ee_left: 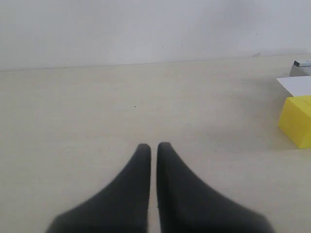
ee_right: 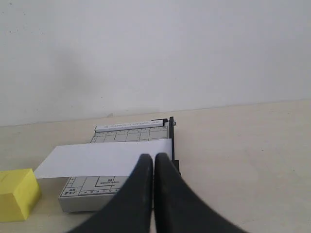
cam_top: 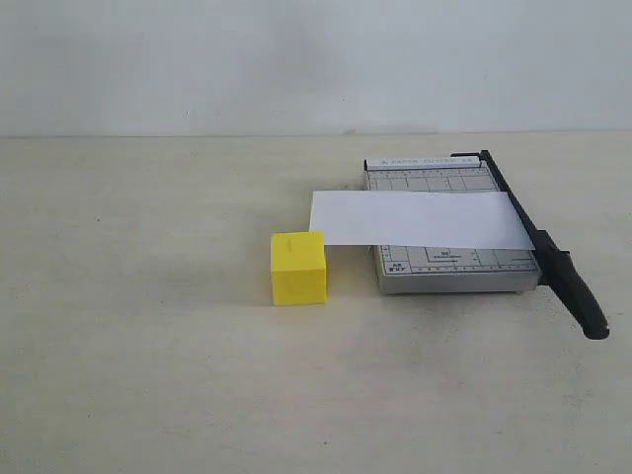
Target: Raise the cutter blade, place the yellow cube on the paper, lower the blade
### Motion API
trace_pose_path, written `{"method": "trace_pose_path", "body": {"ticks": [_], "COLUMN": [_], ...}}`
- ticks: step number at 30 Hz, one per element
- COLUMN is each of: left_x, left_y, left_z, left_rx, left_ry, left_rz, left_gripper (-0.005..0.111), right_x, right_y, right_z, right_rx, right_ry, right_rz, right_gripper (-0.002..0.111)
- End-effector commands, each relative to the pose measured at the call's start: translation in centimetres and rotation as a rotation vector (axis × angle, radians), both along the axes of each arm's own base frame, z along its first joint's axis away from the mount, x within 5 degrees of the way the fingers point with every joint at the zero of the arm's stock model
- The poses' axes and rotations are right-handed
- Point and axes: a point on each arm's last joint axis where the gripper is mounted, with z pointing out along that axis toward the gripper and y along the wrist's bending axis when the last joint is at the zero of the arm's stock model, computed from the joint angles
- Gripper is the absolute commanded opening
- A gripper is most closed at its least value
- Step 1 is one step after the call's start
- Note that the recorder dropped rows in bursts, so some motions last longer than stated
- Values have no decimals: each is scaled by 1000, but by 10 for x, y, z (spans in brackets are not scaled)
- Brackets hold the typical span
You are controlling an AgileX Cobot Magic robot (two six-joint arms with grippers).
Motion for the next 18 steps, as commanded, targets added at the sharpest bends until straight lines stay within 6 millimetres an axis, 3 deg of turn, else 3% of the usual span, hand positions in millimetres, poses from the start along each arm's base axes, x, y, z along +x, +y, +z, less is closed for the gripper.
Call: {"method": "trace_pose_path", "body": {"ticks": [1,18], "left_x": [0,0], "left_y": [0,0], "left_z": [0,0], "left_rx": [0,0], "left_ry": [-6,-6], "left_rz": [-5,-5], "left_gripper": [5,5], "right_x": [0,0], "right_y": [0,0], "right_z": [1,2], "right_rx": [-3,2], "right_ry": [-6,-18], "right_rz": [-1,-4], "right_gripper": [1,1]}}
